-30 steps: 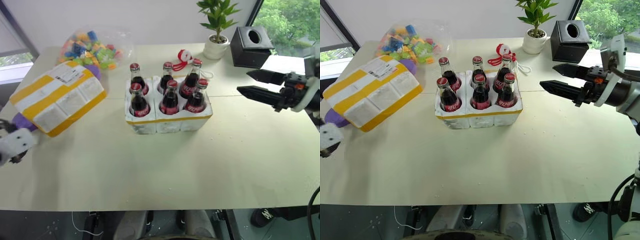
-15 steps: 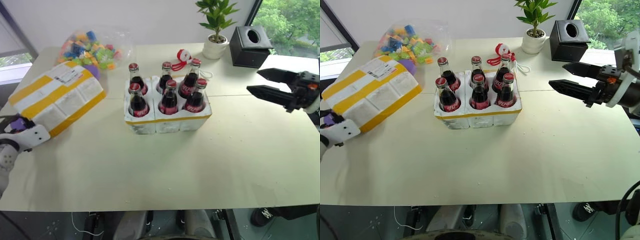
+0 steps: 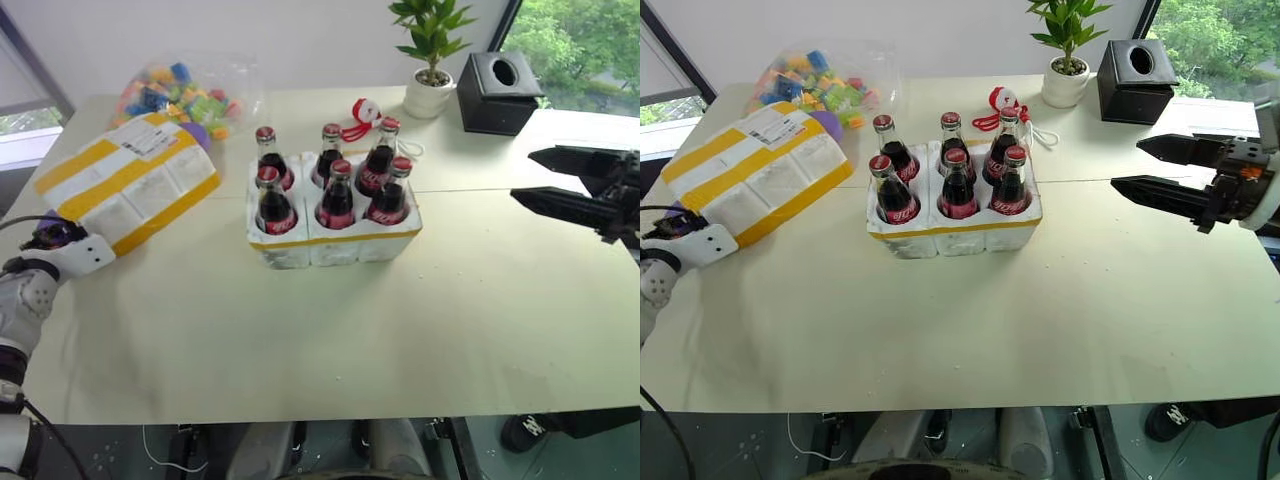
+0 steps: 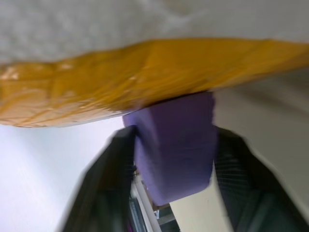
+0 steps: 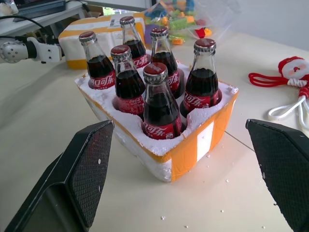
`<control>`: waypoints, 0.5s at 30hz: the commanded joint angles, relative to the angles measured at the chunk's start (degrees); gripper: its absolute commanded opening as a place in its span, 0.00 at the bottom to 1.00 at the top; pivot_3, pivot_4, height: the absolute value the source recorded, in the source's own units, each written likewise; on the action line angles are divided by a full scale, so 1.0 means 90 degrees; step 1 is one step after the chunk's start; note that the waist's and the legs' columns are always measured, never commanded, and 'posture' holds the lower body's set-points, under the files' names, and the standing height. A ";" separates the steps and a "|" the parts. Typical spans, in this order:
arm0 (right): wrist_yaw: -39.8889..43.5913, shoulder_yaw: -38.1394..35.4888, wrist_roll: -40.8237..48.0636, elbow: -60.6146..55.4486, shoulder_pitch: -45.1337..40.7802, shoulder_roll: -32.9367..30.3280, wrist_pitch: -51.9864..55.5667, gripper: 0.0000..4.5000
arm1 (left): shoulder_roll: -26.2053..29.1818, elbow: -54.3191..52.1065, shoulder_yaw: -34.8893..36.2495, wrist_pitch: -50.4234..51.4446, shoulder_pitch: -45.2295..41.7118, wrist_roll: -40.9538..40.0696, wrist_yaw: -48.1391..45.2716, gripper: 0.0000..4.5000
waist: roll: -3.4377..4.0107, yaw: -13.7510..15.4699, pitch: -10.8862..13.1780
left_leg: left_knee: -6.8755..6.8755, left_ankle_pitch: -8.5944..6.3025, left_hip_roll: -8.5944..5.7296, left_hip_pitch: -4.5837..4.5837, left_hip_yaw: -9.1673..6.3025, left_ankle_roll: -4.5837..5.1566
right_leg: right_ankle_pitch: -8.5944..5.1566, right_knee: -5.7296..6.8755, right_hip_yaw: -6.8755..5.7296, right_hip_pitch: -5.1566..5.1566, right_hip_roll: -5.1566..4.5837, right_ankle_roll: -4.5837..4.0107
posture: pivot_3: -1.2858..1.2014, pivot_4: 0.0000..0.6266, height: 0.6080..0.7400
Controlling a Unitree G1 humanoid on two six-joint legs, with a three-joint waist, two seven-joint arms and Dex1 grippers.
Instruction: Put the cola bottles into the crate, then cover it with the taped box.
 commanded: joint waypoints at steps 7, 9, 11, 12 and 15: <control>0.0234 -0.0462 0.0072 -0.0243 0.0298 -0.0323 -0.0021 1.00 | 0.0199 -0.0083 0.0240 -0.0086 -0.0311 -0.0459 0.0015 0.14 | 0.0001 0.0004 -0.0001 | 0.0001 0.0000 0.0000 0.0000 0.0000 0.0001 | 0.0000 0.0001 0.0000 -0.0001 0.0000 0.0000 | 0.52 0.24 0.94; 0.0238 -0.0453 -0.0112 -0.0284 0.0376 -0.0363 -0.0219 1.00 | 0.0333 -0.0272 0.0350 -0.0091 -0.0447 -0.0610 -0.0128 0.14 | -0.0001 -0.0001 -0.0001 | 0.0001 0.0000 0.0000 -0.0001 0.0000 0.0001 | 0.0000 0.0001 0.0000 -0.0001 0.0000 0.0000 | 0.52 0.24 0.94; 0.0226 -0.0430 -0.0143 -0.0233 0.0384 -0.0400 -0.0254 1.00 | 0.0473 -0.0495 0.0385 -0.0140 -0.0573 -0.0722 -0.0386 0.14 | -0.0008 -0.0001 -0.0001 | 0.0003 0.0000 0.0000 -0.0001 0.0000 0.0000 | 0.0000 0.0002 0.0000 -0.0001 0.0001 0.0000 | 0.52 0.24 0.94; 0.0251 -0.0436 -0.0139 -0.0200 0.0378 -0.0423 -0.0258 1.00 | 0.0584 -0.0730 0.0439 -0.0192 -0.0715 -0.0848 -0.0674 0.14 | -0.0008 0.0001 -0.0001 | 0.0003 0.0000 0.0001 -0.0001 0.0000 0.0000 | 0.0000 0.0002 0.0000 0.0000 0.0001 0.0000 | 0.52 0.24 0.94; 0.0302 -0.0404 -0.0174 -0.0111 0.0349 -0.0453 -0.0312 1.00 | 0.0825 -0.1393 0.0539 -0.0354 -0.1087 -0.1183 -0.1430 0.14 | -0.0011 0.0002 0.0000 | 0.0008 0.0000 0.0000 -0.0004 0.0000 0.0000 | 0.0000 0.0000 0.0000 0.0000 -0.0001 0.0000 | 0.52 0.24 0.94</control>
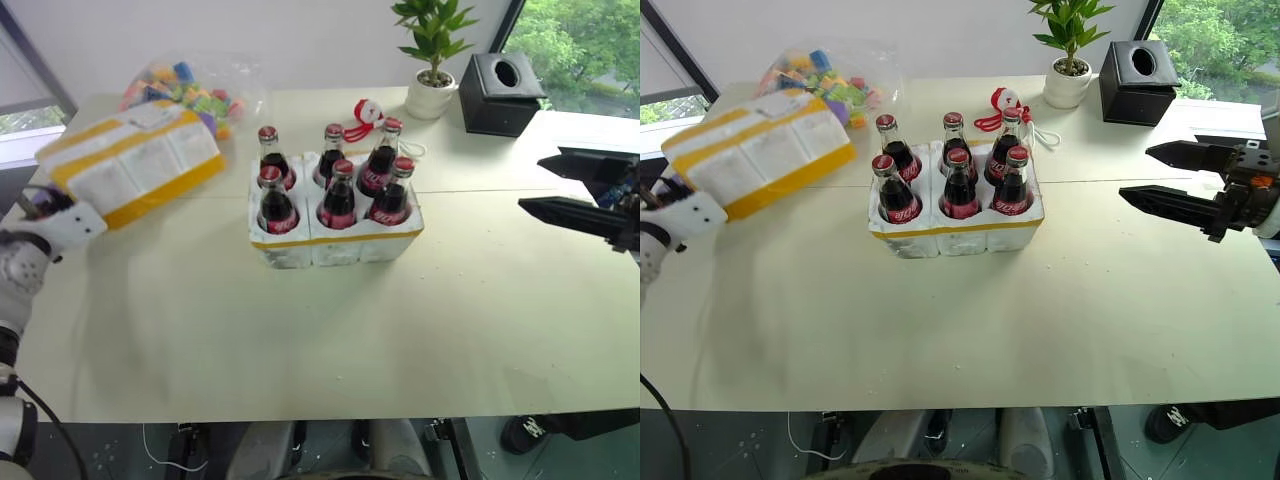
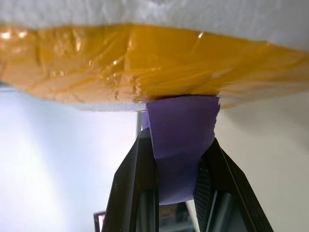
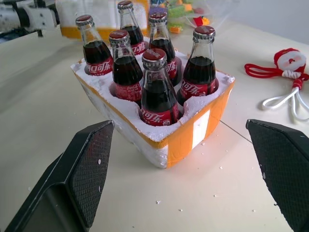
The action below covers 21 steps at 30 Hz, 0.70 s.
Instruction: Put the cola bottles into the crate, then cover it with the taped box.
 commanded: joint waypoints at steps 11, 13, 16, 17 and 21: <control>-0.0080 0.0162 -0.0061 -0.0086 -0.0093 0.0159 -0.0312 1.00 | 0.0044 -0.3714 0.0362 0.0621 -0.1591 -0.1826 -0.3163 0.14 | 0.0006 -0.0070 -0.0002 | 0.0002 0.0001 0.0005 -0.0002 0.0009 0.0003 | 0.0000 0.0002 0.0000 -0.0005 0.0007 0.0000 | 0.52 0.24 0.94; -0.0102 0.0192 -0.0041 -0.0109 -0.0081 0.0186 -0.0294 1.00 | -0.0029 -0.4228 0.0336 0.0838 -0.1543 -0.1909 -0.3460 0.14 | 0.0003 -0.0069 0.0000 | 0.0006 0.0001 0.0005 -0.0003 0.0010 0.0004 | 0.0000 0.0003 0.0000 -0.0003 0.0007 0.0000 | 0.52 0.24 0.94; -0.0143 0.0219 -0.0016 -0.0138 -0.0065 0.0229 -0.0275 1.00 | -0.0054 -0.4779 0.0228 0.0999 -0.1474 -0.1793 -0.3729 0.14 | 0.0003 -0.0059 0.0000 | 0.0009 0.0001 0.0004 -0.0003 0.0013 0.0005 | 0.0000 0.0002 0.0001 -0.0001 0.0007 0.0001 | 0.52 0.24 0.94; -0.0146 0.0214 -0.0009 -0.0153 -0.0033 0.0249 -0.0271 1.00 | -0.0066 -0.4937 0.0179 0.1018 -0.1447 -0.1661 -0.3736 0.14 | 0.0003 -0.0051 0.0000 | 0.0010 0.0001 0.0004 -0.0003 0.0013 0.0005 | 0.0000 0.0003 0.0001 -0.0001 0.0008 0.0001 | 0.52 0.24 0.94; -0.0239 0.0174 -0.0003 -0.0230 0.0063 0.0359 -0.0266 1.00 | -0.0022 -0.5539 0.0009 0.1130 -0.1225 -0.1171 -0.3845 0.14 | 0.0003 -0.0020 0.0000 | 0.0012 0.0001 0.0005 -0.0002 0.0013 0.0005 | 0.0000 0.0003 0.0001 0.0002 0.0009 0.0001 | 0.52 0.24 0.94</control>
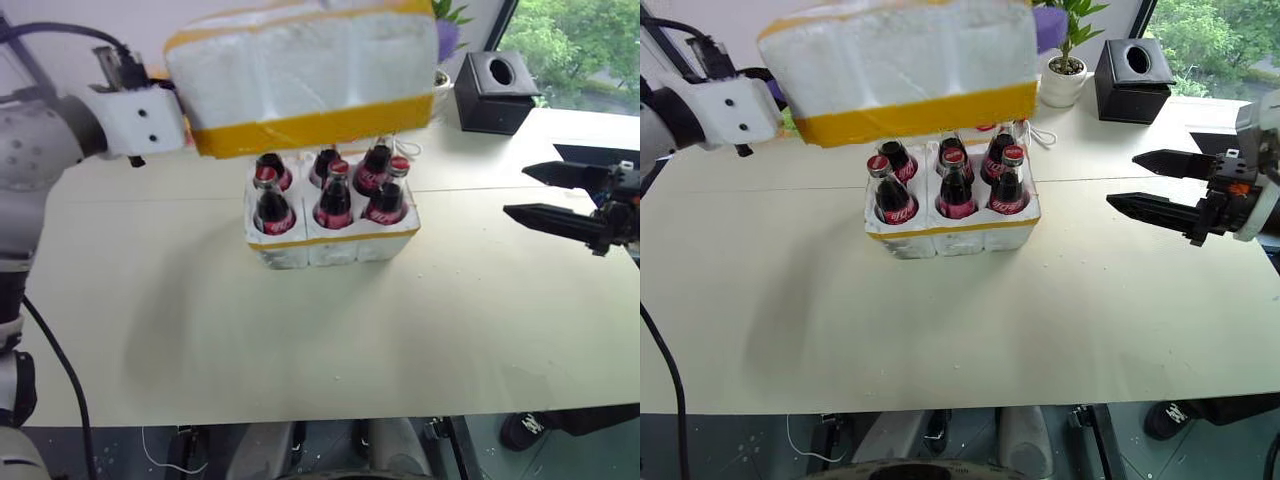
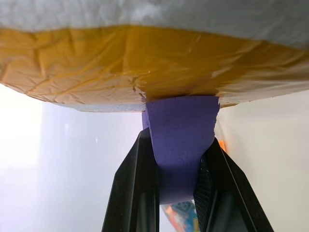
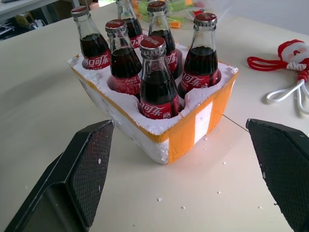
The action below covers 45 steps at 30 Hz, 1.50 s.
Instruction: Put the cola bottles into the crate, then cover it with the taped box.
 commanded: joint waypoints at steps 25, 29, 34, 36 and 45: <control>-0.0464 -0.0230 0.0226 -0.0256 0.0060 0.0334 -0.0053 1.00 | -0.0056 -0.1485 -0.0313 0.0276 0.0983 0.1544 -0.0384 0.73 | -0.0001 0.0008 0.0001 | 0.0006 0.0000 0.0002 0.0004 0.0000 0.0002 | 0.0000 0.0001 0.0000 0.0008 0.0004 0.0000 | 0.52 0.24 0.94; -0.0458 -0.0231 0.0190 -0.0243 0.0106 0.0330 -0.0093 1.00 | -0.0029 -0.1499 -0.0138 0.0210 0.1423 0.1445 -0.0468 0.99 | 0.0000 0.0008 0.0000 | 0.0006 -0.0001 0.0002 0.0004 0.0000 0.0002 | 0.0000 -0.0001 0.0000 0.0009 0.0003 0.0000 | 0.52 0.24 0.94; -0.0418 -0.0286 0.0133 -0.0289 0.0297 0.0298 -0.0171 1.00 | -0.0366 -0.1457 0.0763 0.1637 0.2481 -0.0220 -0.1220 0.99 | 0.0001 -0.0001 -0.0001 | 0.0003 -0.0001 0.0004 0.0008 -0.0001 0.0002 | 0.0000 -0.0001 0.0000 0.0009 0.0004 0.0000 | 0.52 0.24 0.94; -0.0388 -0.0320 0.0125 -0.0285 0.0379 0.0276 -0.0194 1.00 | -0.0513 -0.1124 0.1357 0.2293 0.2748 -0.1260 -0.1680 0.99 | 0.0006 -0.0029 -0.0003 | 0.0005 -0.0001 0.0006 0.0010 0.0000 0.0002 | 0.0000 0.0001 0.0000 0.0010 0.0004 0.0000 | 0.52 0.24 0.94; -0.0225 -0.0085 -0.0068 -0.0052 0.0196 0.0126 -0.0339 1.00 | -0.0145 -0.0020 0.2601 0.4821 0.1728 -0.4427 -0.3189 0.99 | -0.0001 0.0012 0.0001 | 0.0037 -0.0005 0.0017 0.0014 -0.0006 0.0005 | 0.0000 0.0001 -0.0005 0.0031 0.0020 -0.0002 | 0.52 0.24 0.94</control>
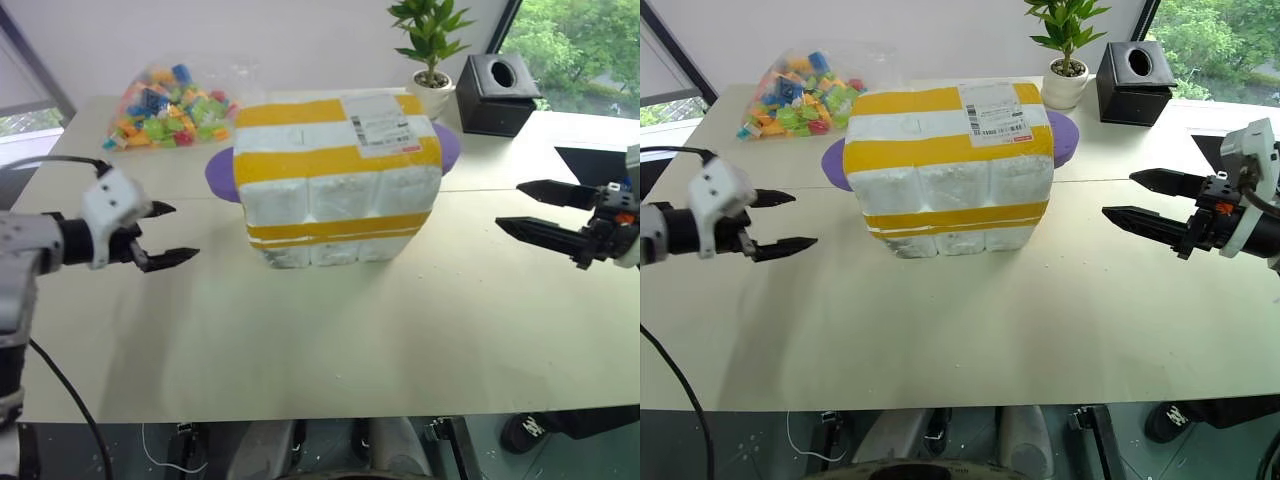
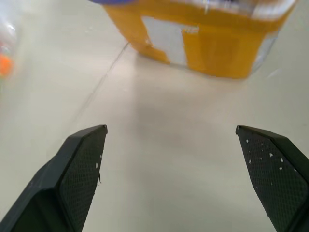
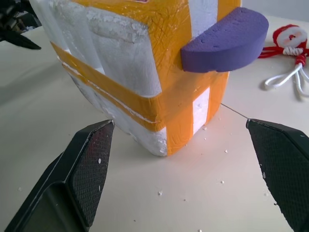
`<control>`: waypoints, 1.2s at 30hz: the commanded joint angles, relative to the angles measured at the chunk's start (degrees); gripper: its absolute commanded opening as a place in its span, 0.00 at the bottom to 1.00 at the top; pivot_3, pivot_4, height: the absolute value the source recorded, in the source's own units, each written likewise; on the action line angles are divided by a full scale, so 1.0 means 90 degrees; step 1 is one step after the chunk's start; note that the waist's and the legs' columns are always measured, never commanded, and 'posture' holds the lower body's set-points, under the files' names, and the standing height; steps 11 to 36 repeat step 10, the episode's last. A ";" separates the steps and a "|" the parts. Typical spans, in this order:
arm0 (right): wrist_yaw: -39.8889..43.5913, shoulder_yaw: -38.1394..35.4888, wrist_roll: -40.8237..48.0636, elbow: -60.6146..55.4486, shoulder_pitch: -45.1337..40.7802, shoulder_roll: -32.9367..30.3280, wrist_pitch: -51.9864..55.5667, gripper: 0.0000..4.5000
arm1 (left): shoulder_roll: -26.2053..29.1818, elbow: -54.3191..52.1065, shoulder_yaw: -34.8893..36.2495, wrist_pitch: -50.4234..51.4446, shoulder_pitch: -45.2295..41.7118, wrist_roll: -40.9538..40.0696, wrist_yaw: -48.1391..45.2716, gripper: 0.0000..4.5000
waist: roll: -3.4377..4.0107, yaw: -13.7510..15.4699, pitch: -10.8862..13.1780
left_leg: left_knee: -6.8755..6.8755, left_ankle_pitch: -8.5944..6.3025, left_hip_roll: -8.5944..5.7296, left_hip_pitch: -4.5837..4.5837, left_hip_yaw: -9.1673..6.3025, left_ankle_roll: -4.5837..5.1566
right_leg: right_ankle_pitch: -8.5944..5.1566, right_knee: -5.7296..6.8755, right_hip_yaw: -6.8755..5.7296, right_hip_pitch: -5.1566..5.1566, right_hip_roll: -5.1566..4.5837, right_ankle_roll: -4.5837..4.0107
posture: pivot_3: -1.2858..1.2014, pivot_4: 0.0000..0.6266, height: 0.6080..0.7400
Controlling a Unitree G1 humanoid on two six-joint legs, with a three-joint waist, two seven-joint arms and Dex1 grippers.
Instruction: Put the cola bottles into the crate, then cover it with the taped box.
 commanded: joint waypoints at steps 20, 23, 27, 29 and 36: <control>0.0260 0.0114 -0.0062 0.0131 -0.0403 -0.0304 -0.0107 1.00 | 0.1312 0.0353 0.0718 0.1679 -0.0167 -0.2227 -0.1402 0.99 | 0.0013 -0.0061 0.0000 | 0.0011 -0.0014 0.0010 0.0001 0.0000 -0.0004 | -0.0002 0.0000 0.0003 0.0001 0.0005 -0.0003 | 0.52 0.24 0.94; 0.0260 0.0114 -0.0062 0.0131 -0.0403 -0.0304 -0.0107 1.00 | 0.1312 0.0353 0.0718 0.1679 -0.0167 -0.2227 -0.1402 0.99 | 0.0013 -0.0061 0.0000 | 0.0011 -0.0014 0.0010 0.0001 0.0000 -0.0004 | -0.0002 0.0000 0.0003 0.0001 0.0005 -0.0003 | 0.52 0.24 0.94; 0.0260 0.0114 -0.0062 0.0131 -0.0403 -0.0304 -0.0107 1.00 | 0.1312 0.0353 0.0718 0.1679 -0.0167 -0.2227 -0.1402 0.99 | 0.0013 -0.0061 0.0000 | 0.0011 -0.0014 0.0010 0.0001 0.0000 -0.0004 | -0.0002 0.0000 0.0003 0.0001 0.0005 -0.0003 | 0.52 0.24 0.94; 0.0260 0.0114 -0.0062 0.0131 -0.0403 -0.0304 -0.0107 1.00 | 0.1312 0.0353 0.0718 0.1679 -0.0167 -0.2227 -0.1402 0.99 | 0.0013 -0.0061 0.0000 | 0.0011 -0.0014 0.0010 0.0001 0.0000 -0.0004 | -0.0002 0.0000 0.0003 0.0001 0.0005 -0.0003 | 0.52 0.24 0.94; 0.0260 0.0114 -0.0062 0.0131 -0.0403 -0.0304 -0.0107 1.00 | 0.1312 0.0353 0.0718 0.1679 -0.0167 -0.2227 -0.1402 0.99 | 0.0013 -0.0061 0.0000 | 0.0011 -0.0014 0.0010 0.0001 0.0000 -0.0004 | -0.0002 0.0000 0.0003 0.0001 0.0005 -0.0003 | 0.52 0.24 0.94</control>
